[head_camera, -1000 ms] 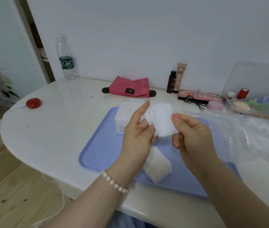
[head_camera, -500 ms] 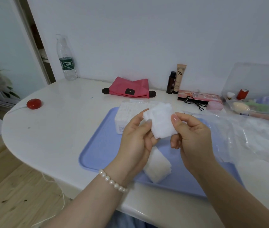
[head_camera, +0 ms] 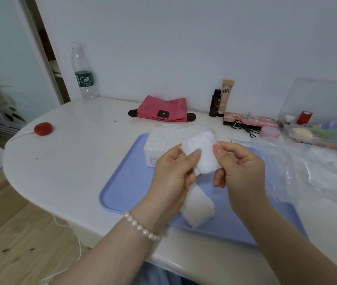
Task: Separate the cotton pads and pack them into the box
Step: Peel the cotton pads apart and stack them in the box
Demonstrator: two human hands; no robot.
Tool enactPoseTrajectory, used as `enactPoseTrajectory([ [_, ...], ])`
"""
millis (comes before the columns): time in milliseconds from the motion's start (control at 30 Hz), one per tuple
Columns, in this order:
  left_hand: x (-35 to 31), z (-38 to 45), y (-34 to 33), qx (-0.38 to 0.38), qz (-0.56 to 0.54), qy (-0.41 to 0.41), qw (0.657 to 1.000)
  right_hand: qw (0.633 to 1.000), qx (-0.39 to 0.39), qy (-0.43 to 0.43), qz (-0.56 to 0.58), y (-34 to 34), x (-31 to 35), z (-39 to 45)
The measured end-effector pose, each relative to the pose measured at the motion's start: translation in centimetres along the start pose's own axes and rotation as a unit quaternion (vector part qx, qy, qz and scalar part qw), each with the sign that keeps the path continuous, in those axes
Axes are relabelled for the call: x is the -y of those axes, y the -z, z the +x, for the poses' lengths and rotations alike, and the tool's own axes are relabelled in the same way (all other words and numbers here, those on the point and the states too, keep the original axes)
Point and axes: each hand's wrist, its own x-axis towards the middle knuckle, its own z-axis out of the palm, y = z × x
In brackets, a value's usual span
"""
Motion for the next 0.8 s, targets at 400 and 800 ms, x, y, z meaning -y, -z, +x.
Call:
enactPoseTrajectory([
  [400,0.1,0.0,0.0,-0.015,-0.018,0.036,0.999,0.979,-0.026,0.15,-0.136,0.0,-0.8,-0.2],
  [800,-0.3,-0.4,-0.1,0.04,-0.024,0.062,0.997,0.858,-0.048,0.379,-0.345,0.1,-1.5,-0.1],
])
